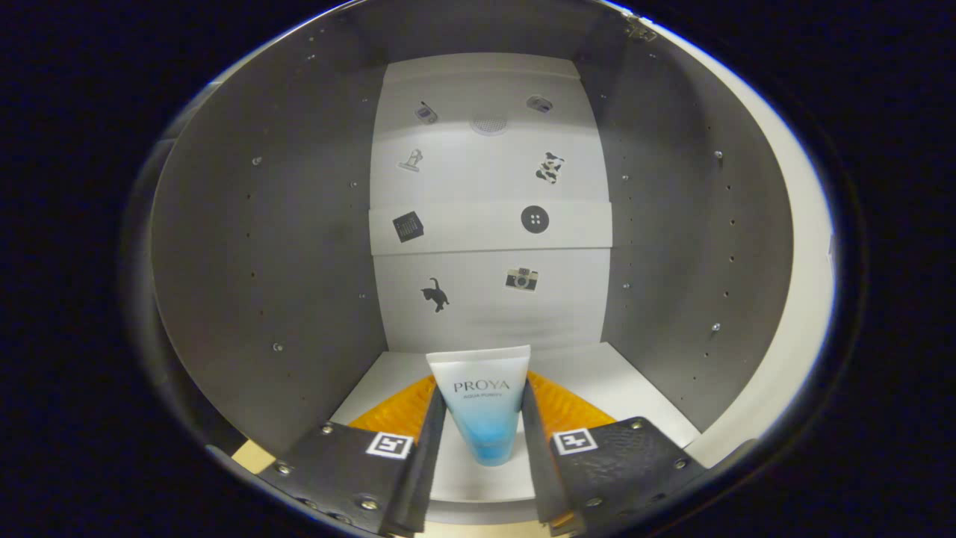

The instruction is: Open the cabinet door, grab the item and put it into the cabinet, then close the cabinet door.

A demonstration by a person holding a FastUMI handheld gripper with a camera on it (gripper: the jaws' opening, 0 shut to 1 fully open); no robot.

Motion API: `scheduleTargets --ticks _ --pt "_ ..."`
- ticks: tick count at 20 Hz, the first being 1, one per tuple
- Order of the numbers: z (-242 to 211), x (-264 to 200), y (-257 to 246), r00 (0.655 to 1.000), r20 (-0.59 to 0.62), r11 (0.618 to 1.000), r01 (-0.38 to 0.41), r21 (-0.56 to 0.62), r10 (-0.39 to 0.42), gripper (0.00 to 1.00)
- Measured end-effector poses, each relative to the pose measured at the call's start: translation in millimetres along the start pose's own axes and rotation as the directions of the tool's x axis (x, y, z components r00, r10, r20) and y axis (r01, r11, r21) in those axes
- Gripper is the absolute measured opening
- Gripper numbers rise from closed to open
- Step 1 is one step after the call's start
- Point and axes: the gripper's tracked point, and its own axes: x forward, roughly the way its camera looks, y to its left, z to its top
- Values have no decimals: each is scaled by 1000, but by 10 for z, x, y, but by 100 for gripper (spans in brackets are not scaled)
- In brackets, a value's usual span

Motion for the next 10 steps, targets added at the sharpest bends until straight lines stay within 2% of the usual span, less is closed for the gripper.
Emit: scheduleTargets --ticks 2,5,10 --pt "-5 8 -35 1000 -3 1000 7 3 -7 59" --pt "28 3 -10 1000 8 1000 -4 20 4 71" --pt "79 -123 -79 999 22 1000 24 11 -24 89"
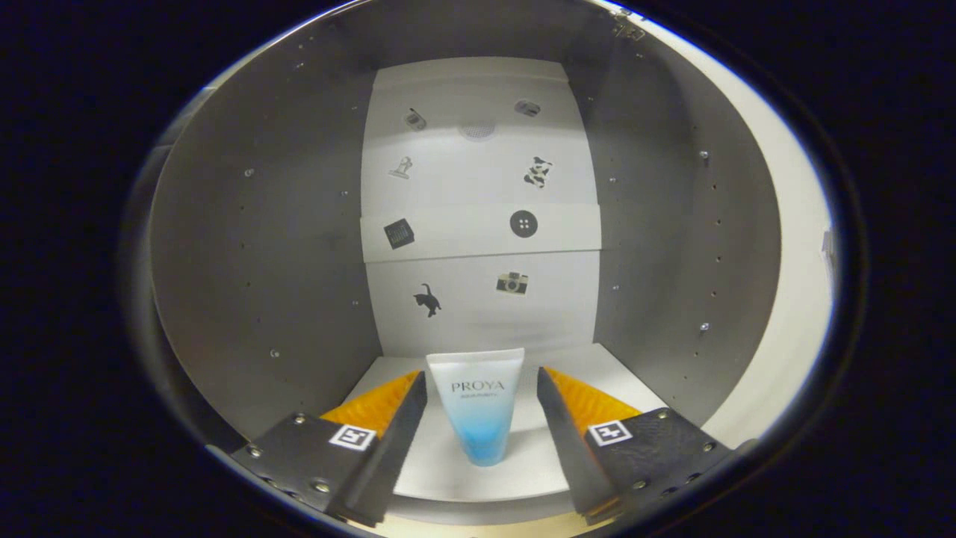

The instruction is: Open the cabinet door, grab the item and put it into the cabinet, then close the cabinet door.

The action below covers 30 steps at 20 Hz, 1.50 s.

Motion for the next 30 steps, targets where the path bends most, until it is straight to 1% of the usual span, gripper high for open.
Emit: scheduleTargets --ticks 2,5,7,9,12,17,20,23,27,30 --pt "57 -131 -6 1000 21 1000 5 -7 -4 98" --pt "92 -431 -1 1000 24 1000 11 -15 -10 98" --pt "124 -668 10 999 32 1000 12 -6 -11 98" --pt "151 -960 -4 999 45 1000 22 -23 -21 98" --pt "157 -1476 -15 998 47 999 33 -30 -31 98" --pt "115 -2443 -147 995 62 995 78 -57 -74 98" --pt "94 -3077 -300 993 61 991 108 -74 -103 98" --pt "79 -3682 -529 990 59 990 133 -56 -130 98" --pt "46 -4276 -1009 977 56 978 207 -41 -204 98" --pt "26 -4565 -1442 961 56 962 271 -7 -271 98"
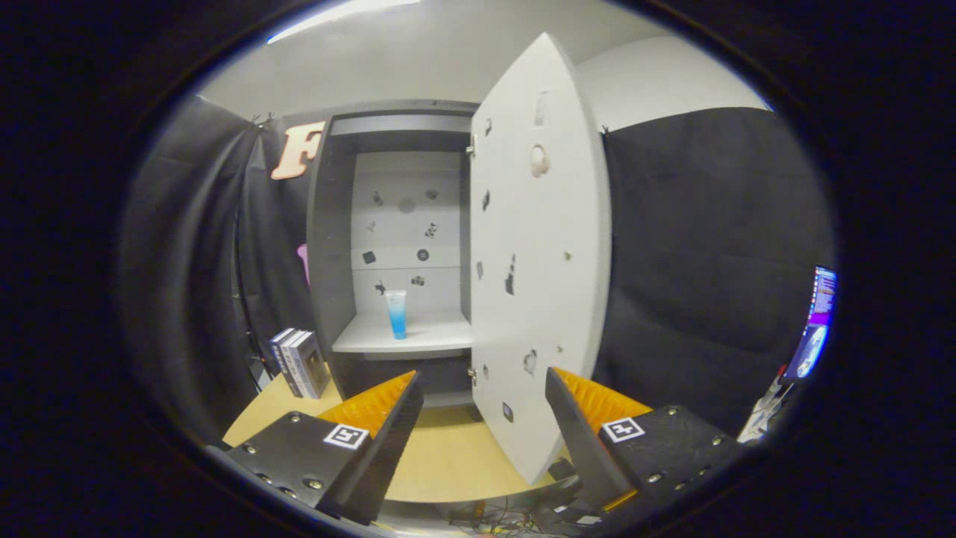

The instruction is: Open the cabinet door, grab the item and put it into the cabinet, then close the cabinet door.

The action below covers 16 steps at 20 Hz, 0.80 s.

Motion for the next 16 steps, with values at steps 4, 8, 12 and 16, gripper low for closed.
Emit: scheduleTargets --ticks 4,8,12,16 --pt "-8 -35 -651 995 -11 995 99 10 -99 98" --pt "-5 187 -1159 989 -22 988 149 36 -149 98" --pt "36 556 -1379 992 -25 990 122 73 -121 98" --pt "39 779 -1290 999 -10 993 35 111 -35 98"
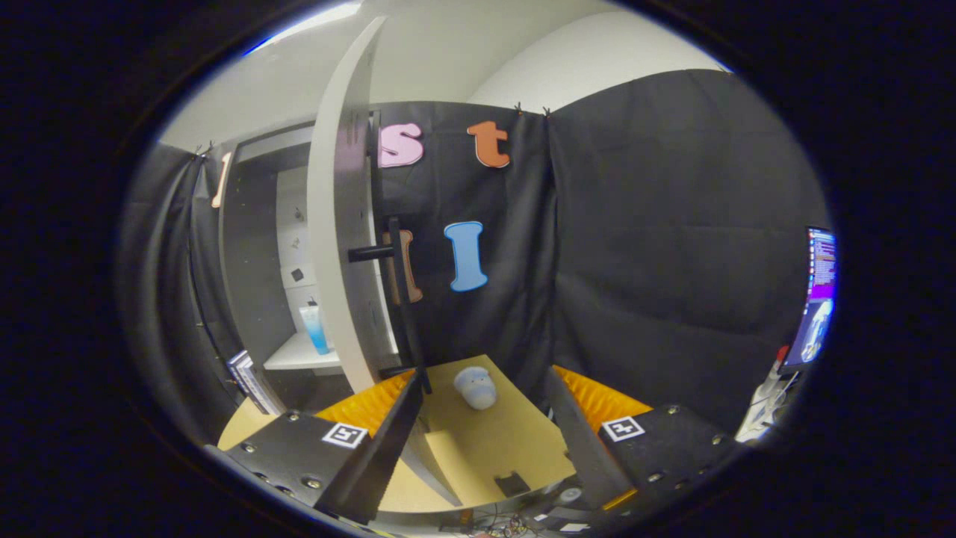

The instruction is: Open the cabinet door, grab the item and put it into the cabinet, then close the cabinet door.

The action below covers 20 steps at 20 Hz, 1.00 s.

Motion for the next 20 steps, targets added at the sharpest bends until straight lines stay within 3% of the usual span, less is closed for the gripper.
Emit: scheduleTargets --ticks 6,11,20 --pt "-64 65 67 1000 -6 997 -30 -64 30 98" --pt "-158 0 481 987 -16 987 -158 -39 157 98" --pt "-266 -85 1312 932 -38 931 -363 -39 362 98"
